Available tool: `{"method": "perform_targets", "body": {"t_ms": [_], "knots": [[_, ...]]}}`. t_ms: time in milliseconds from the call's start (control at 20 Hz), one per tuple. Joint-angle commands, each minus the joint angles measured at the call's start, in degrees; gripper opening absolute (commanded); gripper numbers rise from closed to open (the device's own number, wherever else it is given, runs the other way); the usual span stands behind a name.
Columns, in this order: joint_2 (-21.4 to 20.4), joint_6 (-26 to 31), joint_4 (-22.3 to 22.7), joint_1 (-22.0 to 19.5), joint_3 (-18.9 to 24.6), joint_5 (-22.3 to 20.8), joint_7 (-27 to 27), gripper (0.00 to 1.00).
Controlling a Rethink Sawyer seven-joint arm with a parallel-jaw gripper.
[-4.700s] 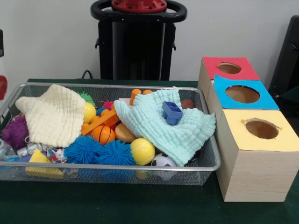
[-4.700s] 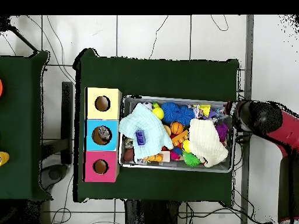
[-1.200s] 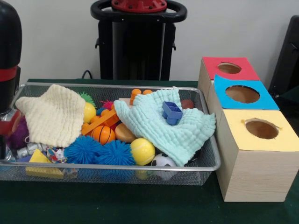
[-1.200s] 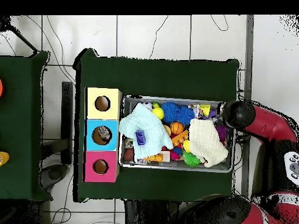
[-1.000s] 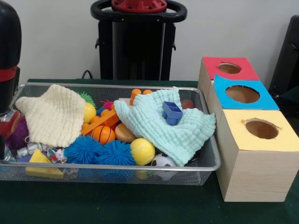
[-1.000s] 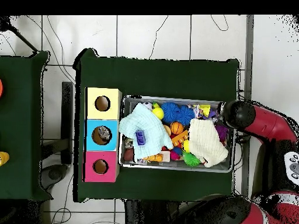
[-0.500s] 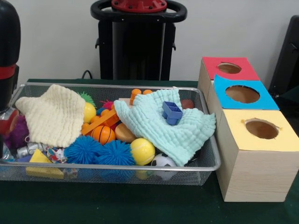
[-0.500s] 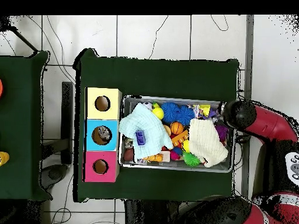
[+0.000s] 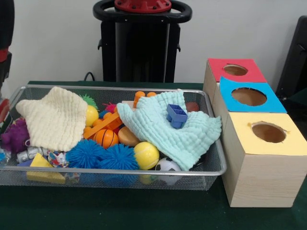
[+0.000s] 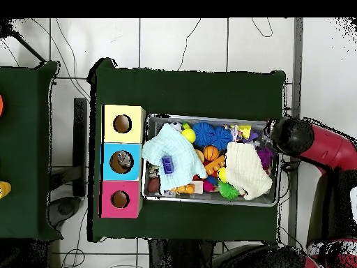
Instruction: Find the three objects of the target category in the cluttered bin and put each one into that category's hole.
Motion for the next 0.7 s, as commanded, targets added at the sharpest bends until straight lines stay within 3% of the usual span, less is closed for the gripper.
{"method": "perform_targets", "body": {"t_ms": [50, 700], "knots": [[-2.9, 6.5, 6.0, -0.2, 1.5, -0.1, 0.8, 0.0], [-4.5, 7.4, 9.4, 0.5, 2.8, 2.2, 3.2, 0.0]]}}
